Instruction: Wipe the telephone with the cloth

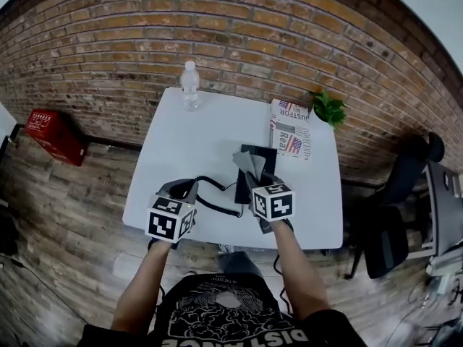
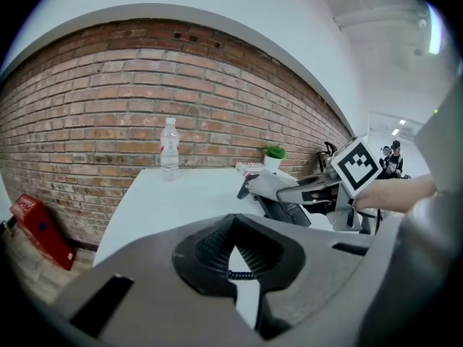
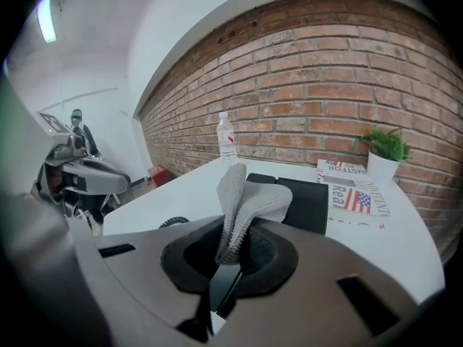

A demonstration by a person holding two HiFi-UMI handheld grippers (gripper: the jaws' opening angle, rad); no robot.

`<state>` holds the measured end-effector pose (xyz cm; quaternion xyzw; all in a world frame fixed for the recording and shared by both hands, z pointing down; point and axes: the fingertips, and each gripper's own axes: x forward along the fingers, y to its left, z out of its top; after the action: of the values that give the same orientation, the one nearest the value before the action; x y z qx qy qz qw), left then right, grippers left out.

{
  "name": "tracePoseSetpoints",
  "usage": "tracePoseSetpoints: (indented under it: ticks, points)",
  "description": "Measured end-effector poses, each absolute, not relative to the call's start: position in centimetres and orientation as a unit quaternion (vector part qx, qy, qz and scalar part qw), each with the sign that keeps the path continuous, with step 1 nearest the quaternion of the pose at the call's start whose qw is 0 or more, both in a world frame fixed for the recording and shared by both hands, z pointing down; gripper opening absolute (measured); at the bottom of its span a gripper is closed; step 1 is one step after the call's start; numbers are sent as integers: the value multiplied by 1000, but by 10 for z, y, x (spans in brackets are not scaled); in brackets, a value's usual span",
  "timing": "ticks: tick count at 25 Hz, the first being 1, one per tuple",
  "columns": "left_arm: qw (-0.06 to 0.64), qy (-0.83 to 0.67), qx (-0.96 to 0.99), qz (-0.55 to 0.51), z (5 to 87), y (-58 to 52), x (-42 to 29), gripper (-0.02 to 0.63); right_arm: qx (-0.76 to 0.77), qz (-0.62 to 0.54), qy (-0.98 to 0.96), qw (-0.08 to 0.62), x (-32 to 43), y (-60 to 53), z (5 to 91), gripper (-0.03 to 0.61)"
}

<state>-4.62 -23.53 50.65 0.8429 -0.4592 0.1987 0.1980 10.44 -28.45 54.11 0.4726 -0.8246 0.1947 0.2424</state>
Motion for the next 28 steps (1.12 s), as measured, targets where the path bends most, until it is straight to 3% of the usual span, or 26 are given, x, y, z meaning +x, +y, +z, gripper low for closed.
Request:
tracePoseSetpoints:
  ticks: [28]
  points:
    - [214,-438,847,212,524,-180,-50,6,465,243,-812,254,94,-216,581,11]
